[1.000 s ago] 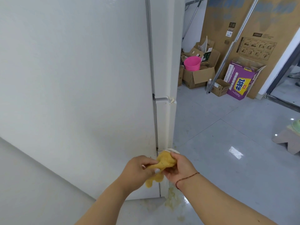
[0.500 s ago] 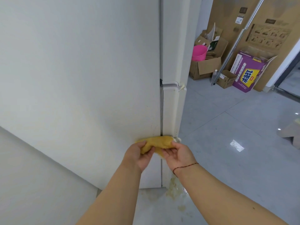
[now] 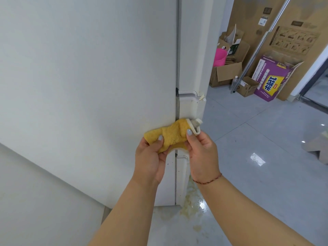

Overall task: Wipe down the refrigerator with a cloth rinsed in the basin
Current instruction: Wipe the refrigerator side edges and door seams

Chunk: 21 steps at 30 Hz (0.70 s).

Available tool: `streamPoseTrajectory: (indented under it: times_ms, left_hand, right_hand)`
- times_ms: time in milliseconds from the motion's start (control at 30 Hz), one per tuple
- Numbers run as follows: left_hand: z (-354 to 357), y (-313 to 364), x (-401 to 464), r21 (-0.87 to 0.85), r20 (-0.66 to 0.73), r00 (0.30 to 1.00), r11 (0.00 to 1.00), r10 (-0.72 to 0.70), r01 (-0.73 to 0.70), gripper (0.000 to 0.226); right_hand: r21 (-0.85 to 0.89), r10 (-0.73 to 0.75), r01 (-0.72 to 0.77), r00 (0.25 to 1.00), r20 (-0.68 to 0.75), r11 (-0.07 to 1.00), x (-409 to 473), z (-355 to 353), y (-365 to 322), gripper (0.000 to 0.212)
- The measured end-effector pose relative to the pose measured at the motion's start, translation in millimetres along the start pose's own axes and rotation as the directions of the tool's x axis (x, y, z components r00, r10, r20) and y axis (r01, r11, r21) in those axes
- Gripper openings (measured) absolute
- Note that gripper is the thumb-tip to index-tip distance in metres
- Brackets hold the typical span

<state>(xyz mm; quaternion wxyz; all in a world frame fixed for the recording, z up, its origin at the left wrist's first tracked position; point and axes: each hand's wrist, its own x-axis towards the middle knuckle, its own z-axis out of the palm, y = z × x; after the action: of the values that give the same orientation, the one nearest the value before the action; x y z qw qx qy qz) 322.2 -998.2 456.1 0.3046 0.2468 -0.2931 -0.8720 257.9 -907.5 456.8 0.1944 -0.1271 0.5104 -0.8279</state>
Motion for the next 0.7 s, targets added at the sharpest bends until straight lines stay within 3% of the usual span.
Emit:
streamPoseTrajectory:
  times_ms: [133, 700]
  left_hand:
    - [-17.2, -17.5, 5.1, 0.061, -0.042, 0.999, 0.998, -0.015, 0.017, 0.022]
    - [-101.8, -111.4, 37.1, 0.287, -0.199, 0.976, 0.947, -0.087, 0.143, 0.028]
  right_hand:
    - [-0.082, 0.058, -0.059, 0.998, -0.018, 0.995, -0.3, -15.2, 23.2, 0.015]
    - [-0.328, 0.264, -0.291, 0.956, -0.126, 0.899, -1.2, -75.1, 134.6, 0.024]
